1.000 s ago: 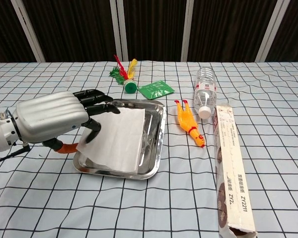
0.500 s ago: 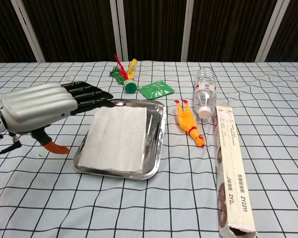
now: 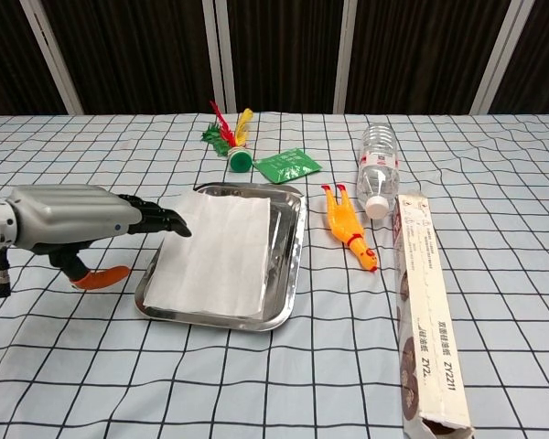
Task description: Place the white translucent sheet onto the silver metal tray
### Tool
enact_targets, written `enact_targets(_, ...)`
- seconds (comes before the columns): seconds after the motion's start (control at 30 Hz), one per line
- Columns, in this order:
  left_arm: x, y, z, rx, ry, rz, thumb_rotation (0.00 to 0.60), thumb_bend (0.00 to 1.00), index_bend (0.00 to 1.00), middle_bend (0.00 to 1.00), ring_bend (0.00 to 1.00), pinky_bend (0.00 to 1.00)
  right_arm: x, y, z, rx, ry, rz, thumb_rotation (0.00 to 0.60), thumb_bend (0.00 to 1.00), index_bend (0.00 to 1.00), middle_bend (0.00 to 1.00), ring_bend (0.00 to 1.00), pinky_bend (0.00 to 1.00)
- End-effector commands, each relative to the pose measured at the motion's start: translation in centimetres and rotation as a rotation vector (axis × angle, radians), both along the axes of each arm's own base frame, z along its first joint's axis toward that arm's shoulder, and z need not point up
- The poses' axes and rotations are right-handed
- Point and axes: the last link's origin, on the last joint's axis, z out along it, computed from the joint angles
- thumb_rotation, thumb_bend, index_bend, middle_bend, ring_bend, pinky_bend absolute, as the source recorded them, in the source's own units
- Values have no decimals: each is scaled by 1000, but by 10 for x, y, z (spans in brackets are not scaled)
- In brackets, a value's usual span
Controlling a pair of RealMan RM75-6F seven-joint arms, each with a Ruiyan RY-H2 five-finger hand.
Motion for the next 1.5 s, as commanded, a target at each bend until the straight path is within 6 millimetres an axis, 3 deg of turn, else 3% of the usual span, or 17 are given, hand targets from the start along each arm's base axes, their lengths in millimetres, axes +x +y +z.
enact_targets(0.03, 23, 4, -13, -8, 5, -18, 600, 598, 0, 0, 0, 0, 0, 0, 0, 1, -3, 0, 600, 290, 0, 0, 0, 0)
enact_targets(0.37, 44, 6, -35, -28, 54, 10, 600, 598, 0, 0, 0, 0, 1, 0, 1, 5, -18, 1, 600, 290, 0, 0, 0, 0)
enact_targets(1.5, 59, 2, -59, -53, 99, -8, 600, 598, 0, 0, 0, 0, 2, 0, 2, 1, -31, 8, 600, 291, 0, 0, 0, 0)
